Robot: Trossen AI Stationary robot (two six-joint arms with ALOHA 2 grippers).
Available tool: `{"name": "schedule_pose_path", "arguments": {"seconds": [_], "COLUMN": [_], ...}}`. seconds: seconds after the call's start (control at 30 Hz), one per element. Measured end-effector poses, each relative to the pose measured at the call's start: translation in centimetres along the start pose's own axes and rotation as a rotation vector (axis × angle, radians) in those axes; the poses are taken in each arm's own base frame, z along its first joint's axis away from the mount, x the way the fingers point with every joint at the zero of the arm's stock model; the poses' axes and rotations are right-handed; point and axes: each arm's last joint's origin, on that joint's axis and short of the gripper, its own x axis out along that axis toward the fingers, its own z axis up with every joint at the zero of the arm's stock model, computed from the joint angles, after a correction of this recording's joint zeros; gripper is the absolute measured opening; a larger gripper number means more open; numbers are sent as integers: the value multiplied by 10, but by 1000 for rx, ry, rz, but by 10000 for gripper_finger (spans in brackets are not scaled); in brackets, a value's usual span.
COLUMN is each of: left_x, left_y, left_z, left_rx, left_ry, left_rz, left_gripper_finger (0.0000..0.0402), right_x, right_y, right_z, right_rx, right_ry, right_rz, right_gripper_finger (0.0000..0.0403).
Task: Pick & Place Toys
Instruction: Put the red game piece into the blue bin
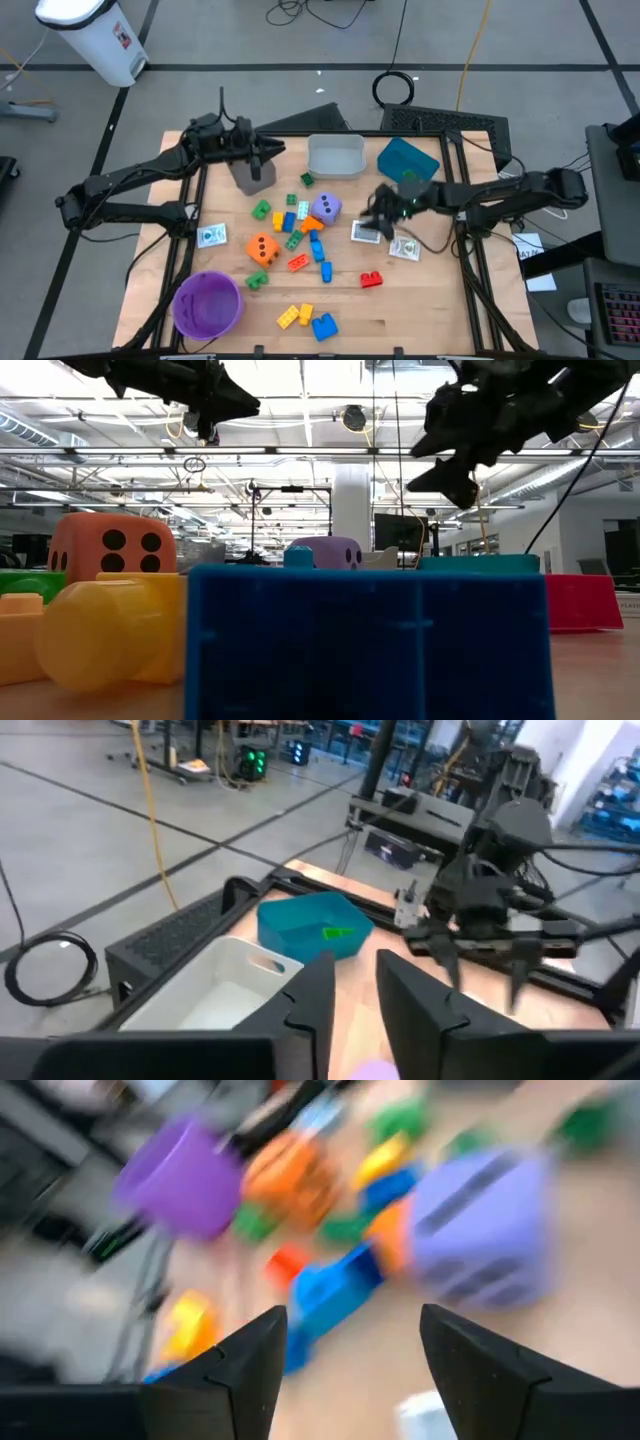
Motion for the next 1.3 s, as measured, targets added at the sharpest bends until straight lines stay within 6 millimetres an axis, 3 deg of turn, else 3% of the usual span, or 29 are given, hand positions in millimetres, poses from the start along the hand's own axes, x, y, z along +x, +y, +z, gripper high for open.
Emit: {"name": "schedule_pose_path", "arguments": {"seconds": [0.23, 0.37, 0.63, 1.0, 1.3], "left_x": [0, 0, -1, -1, -1], "left_y": [1, 1, 1, 1, 1], "left_z": [-6, -11, -14, -14, -14], "left_rx": [-27, -43, -58, -85, -83], "left_ry": [58, 106, 134, 134, 134], "left_rz": [6, 11, 16, 17, 17], "left_gripper_finger": [154, 175, 188, 189, 188], "right_x": [30, 40, 53, 68, 73], "right_y": [47, 57, 51, 43, 38], "right_z": [-39, -55, -88, -106, -106], "right_rx": [-160, -255, -311, -435, -490], "right_ry": [269, 348, 549, 601, 562], "right_rz": [141, 116, 60, 39, -39], "right_gripper_finger": [221, 222, 222, 222, 208]}}
